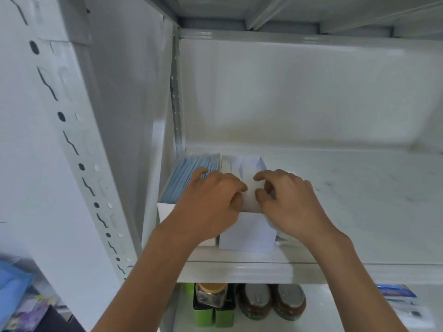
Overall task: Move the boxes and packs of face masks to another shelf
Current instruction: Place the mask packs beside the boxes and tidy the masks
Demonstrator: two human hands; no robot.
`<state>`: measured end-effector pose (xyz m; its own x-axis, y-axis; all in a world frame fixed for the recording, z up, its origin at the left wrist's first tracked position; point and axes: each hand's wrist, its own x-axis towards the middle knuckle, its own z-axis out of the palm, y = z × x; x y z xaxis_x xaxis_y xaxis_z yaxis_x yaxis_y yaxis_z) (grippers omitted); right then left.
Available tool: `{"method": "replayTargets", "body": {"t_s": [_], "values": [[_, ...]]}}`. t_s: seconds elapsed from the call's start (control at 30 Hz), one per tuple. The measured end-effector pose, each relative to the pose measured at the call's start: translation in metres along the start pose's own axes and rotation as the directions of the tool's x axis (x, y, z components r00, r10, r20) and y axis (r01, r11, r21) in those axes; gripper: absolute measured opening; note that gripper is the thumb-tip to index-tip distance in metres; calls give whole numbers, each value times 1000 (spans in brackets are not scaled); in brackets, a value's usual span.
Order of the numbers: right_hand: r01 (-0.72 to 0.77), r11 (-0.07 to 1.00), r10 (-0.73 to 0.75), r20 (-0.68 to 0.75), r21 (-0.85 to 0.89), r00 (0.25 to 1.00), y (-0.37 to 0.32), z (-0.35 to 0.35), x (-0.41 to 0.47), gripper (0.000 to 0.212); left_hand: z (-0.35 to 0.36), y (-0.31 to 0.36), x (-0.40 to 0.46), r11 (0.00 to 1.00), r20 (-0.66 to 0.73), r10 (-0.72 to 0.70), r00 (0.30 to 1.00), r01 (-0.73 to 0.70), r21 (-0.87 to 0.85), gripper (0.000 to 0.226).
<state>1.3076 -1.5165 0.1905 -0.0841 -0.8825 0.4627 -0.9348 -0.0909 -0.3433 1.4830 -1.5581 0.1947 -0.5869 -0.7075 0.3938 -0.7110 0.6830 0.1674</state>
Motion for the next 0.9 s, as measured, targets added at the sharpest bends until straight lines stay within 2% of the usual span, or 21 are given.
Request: {"method": "replayTargets", "body": {"t_s": [0.1,0.17,0.23,0.33,0.4,0.5,0.63,0.73,0.83,0.9], "values": [[-29,994,35,-55,103,998,3,-2,-1,32,1,-1,-2,1000,-37,-19,999,19,-10,30],[-57,994,63,-61,96,996,1,-1,-1,26,3,5,-2,999,-68,-14,998,11,-34,30],[-46,998,47,-30,32,998,-2,0,-1,19,4,10,1,999,-39,-3,999,2,-41,30],[14,997,-12,34,-71,999,-1,-1,-4,31,5,12,2,998,32,36,999,-35,-52,30],[30,1000,-30,27,-8,999,3,-4,-7,29,3,11,0,996,14,38,999,-37,-86,33],[22,996,-19,-40,83,999,6,-5,-14,30,2,9,-5,998,-109,4,994,-11,-69,37],[101,994,-101,6,34,995,4,-4,-19,38,6,10,-10,996,-82,74,994,-79,-52,41],[75,987,-79,18,142,997,7,-3,-20,46,6,7,-11,996,-116,55,992,-62,-61,46],[30,967,-28,-12,252,1000,13,-6,-18,45,6,9,-11,994,-43,102,994,-103,-24,48],[-8,980,10,-5,196,1000,13,-8,-16,40,7,11,-11,993,30,115,993,-116,23,54]]}}
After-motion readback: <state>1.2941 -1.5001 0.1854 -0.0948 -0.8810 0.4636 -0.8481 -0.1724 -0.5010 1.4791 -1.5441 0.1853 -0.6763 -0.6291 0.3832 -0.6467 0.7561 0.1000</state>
